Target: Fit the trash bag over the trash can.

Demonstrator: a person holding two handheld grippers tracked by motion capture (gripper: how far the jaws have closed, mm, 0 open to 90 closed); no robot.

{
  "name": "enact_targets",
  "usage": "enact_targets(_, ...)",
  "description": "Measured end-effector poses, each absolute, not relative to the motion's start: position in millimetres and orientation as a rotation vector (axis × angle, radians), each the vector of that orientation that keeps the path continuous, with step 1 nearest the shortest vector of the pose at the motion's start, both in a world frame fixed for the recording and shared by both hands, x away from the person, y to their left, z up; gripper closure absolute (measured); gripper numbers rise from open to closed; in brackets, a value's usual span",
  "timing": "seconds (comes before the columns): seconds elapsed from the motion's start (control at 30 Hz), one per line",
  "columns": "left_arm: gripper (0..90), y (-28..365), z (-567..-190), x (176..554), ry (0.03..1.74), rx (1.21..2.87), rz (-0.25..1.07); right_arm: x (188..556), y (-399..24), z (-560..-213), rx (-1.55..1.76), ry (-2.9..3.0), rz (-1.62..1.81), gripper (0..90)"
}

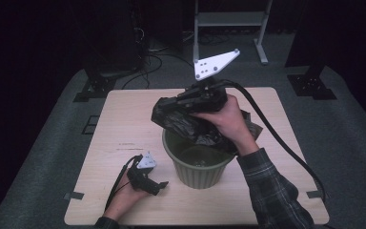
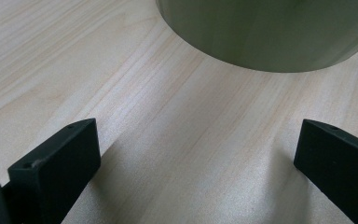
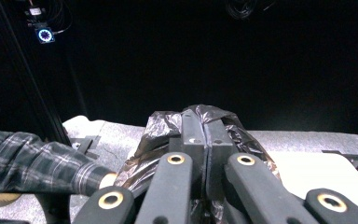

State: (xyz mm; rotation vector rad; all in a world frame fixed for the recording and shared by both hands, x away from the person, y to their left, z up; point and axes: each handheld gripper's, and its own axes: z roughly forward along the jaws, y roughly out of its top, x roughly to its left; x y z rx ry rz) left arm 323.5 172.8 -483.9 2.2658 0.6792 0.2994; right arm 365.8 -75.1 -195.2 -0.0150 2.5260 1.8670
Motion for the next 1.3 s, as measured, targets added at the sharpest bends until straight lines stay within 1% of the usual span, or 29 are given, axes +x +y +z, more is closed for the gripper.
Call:
enact_targets(0.13, 0.0, 172.8, -483.9, 323.5, 0.68, 2.266, 0.299, 370.8, -50.6, -193.6, -0.031, 2.54, 1.894, 89.7)
enact_targets(0.33, 0.0, 172.8, -483.9, 323.4, 0.68, 2.266, 0.299, 374.1, -35.2, -193.9, -0.028, 2.552, 1.901, 89.5)
enact_targets(0.43, 0.0, 172.8, -483.8, 323.4, 0.679, 2.267, 0.299, 372.4, -36.1, -197.5, -0.022, 2.565, 1.858, 89.5)
enact_targets(0.7, 0.0, 172.8, -483.8, 323.4, 0.68, 2.266, 0.299, 372.2, -67.6, -209.1, 0.056, 2.55, 1.836, 89.4)
enact_targets(0.93, 0.0, 172.9, -483.7, 323.5, 0.678, 2.269, 0.298, 374.5, -108.2, -222.8, 0.153, 2.547, 1.811, 89.3)
enact_targets(1.3, 0.0, 172.9, -483.9, 323.5, 0.678, 2.267, 0.3, 371.9, -137.2, -236.3, 0.224, 2.544, 1.751, 89.4)
